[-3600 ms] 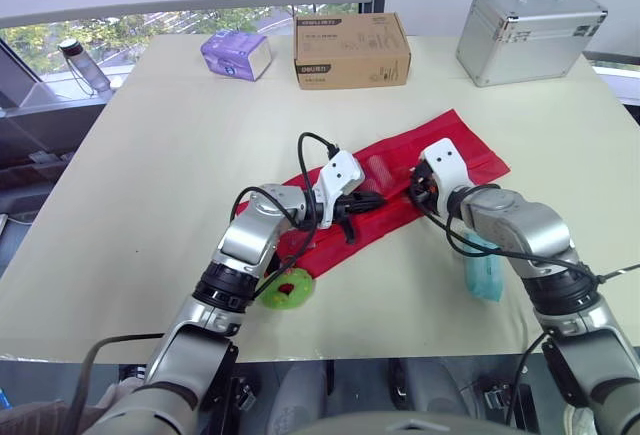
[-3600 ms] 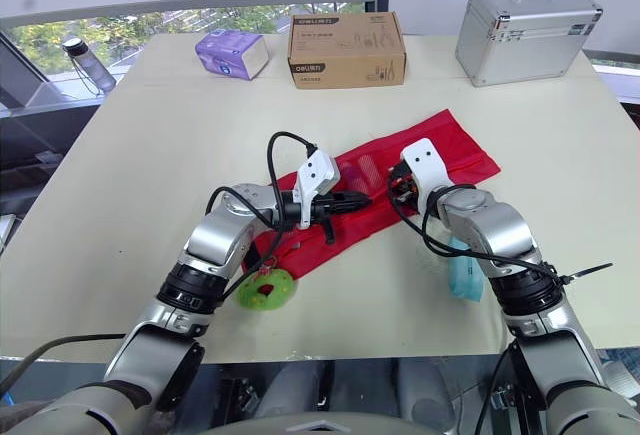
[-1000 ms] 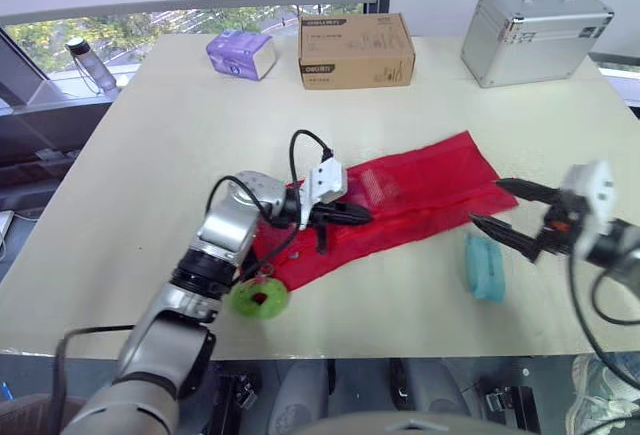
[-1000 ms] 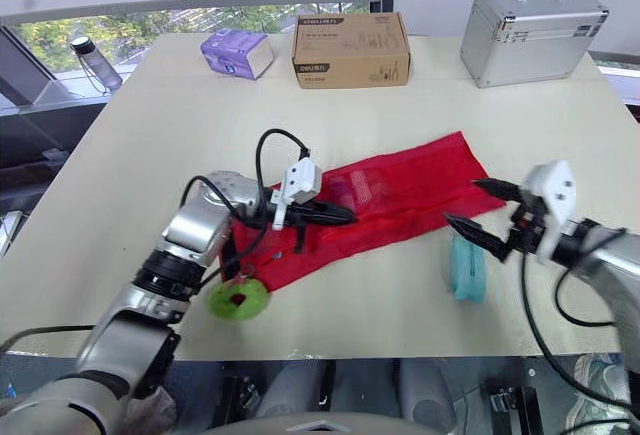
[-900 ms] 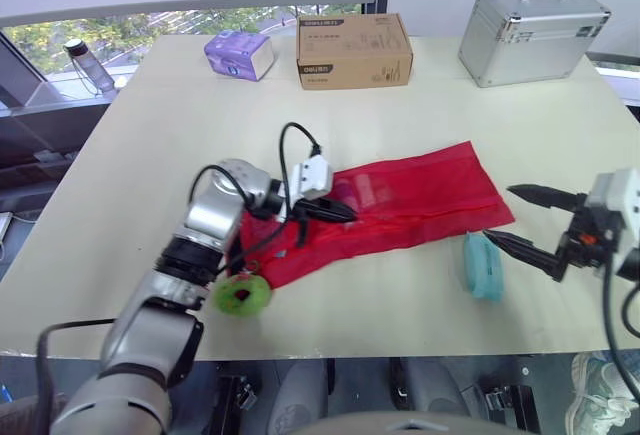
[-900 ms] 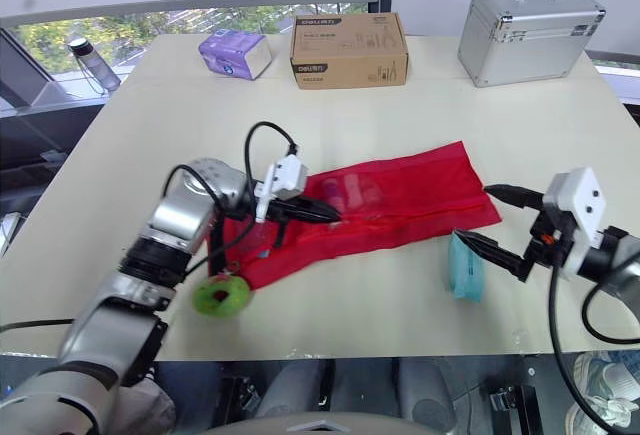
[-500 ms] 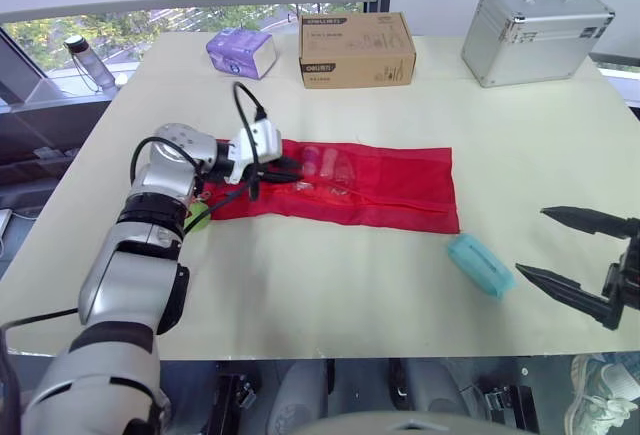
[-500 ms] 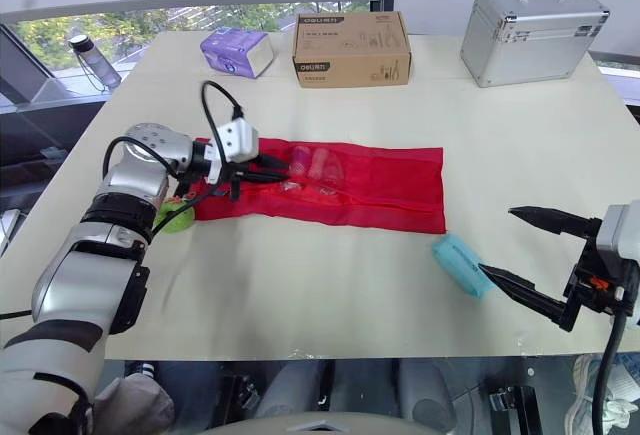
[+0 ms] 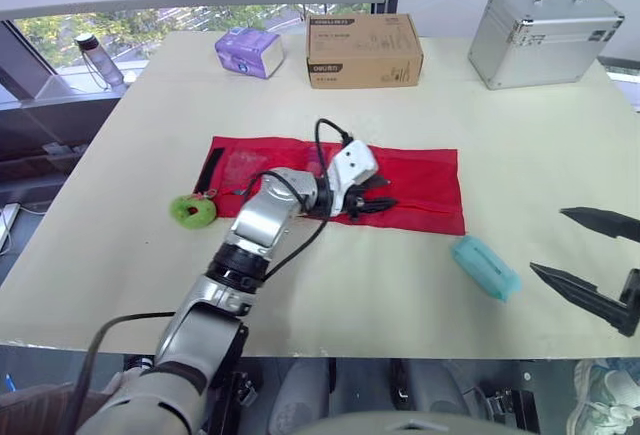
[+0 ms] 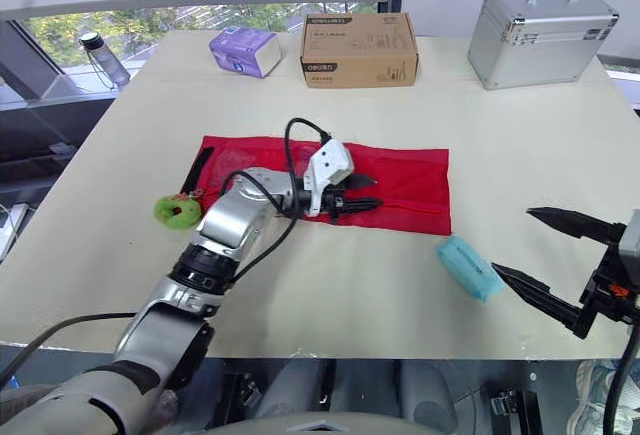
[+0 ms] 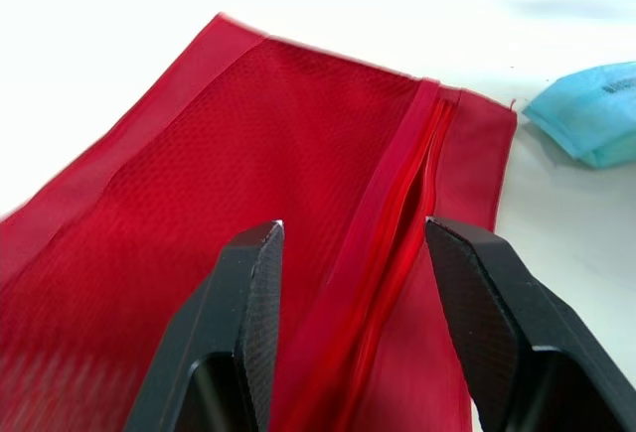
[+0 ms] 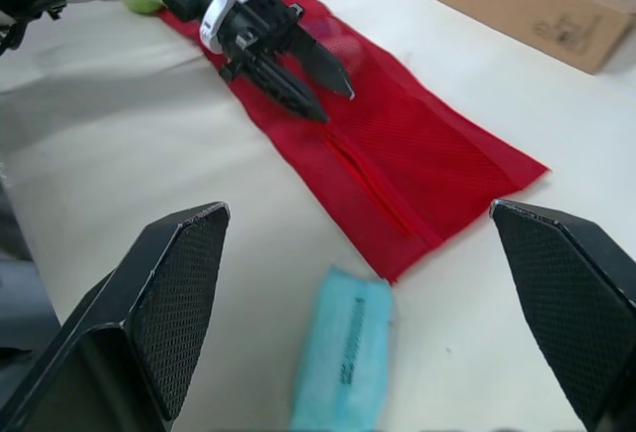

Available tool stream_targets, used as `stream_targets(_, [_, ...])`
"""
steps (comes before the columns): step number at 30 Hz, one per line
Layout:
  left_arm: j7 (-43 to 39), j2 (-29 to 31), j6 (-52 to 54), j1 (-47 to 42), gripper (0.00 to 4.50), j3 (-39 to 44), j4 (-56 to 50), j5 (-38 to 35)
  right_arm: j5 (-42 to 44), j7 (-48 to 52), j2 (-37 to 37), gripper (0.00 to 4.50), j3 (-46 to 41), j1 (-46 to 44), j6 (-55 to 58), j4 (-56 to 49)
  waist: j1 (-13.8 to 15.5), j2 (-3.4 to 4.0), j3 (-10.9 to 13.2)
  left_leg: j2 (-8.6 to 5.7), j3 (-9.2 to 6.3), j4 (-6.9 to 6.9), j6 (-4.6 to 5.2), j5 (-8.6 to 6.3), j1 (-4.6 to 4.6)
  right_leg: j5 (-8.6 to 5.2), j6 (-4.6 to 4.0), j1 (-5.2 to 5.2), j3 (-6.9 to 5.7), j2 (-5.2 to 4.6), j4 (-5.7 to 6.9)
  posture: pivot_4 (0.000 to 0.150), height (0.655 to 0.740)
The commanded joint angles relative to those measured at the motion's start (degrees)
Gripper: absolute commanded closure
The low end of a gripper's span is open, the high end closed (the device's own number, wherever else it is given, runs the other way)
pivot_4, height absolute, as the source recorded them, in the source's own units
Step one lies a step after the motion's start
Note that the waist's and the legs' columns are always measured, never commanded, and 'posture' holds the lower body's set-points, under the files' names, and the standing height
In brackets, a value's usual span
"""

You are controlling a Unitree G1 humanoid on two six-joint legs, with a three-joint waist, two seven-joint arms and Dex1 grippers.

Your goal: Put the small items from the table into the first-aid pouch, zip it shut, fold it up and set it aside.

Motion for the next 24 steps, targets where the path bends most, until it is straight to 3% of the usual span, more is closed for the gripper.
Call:
stream_targets(1, [0.61, 0.01, -3.69, -0.97, 2.10, -1.92, 1.38, 2.85, 0.89, 0.05, -0.85, 0.00, -3.31, 0.76, -0.80, -0.92, -0.09, 0.01, 0.00, 0.01, 0.02, -0.01, 0.00, 0.00, 0.02, 0.00, 0.00, 0.00, 0.02, 0.01, 0.00, 0.150, 0.7400])
stream_targets(7, [2.52, -1.96, -11.85, -1.94, 2.10, -4.89, 6.71, 7.67, -0.60, -0.30, -0.22, 0.00, -4.14, 2.98, -1.22, -1.12, 0.19, 0.00, 0.00, 0.00, 0.04, 0.01, 0.00, 0.00, -0.02, 0.00, 0.00, 0.00, 0.04, 0.01, -0.04, 0.150, 0.7400])
stream_targets(14, [3.43, -5.35, -10.44, -3.34, 2.10, -2.91, 8.67, 7.27, -0.22, -1.39, 1.74, 0.00, -5.13, 5.77, -2.10, -2.76, 0.43, 0.00, 0.00, -0.01, 0.04, 0.02, 0.00, 0.00, -0.04, 0.00, 0.00, 0.00, 0.04, 0.00, -0.05, 0.150, 0.7400])
stream_targets(24, [5.98, -7.37, -17.95, -7.51, 2.10, -4.57, 17.79, 12.07, 0.00, -2.73, 1.44, 0.00, -2.79, 5.15, -2.76, -2.40, 0.20, 0.00, 0.00, -0.01, 0.05, 0.02, 0.00, 0.00, -0.03, -0.01, 0.01, 0.01, 0.04, 0.01, -0.05, 0.150, 0.7400])
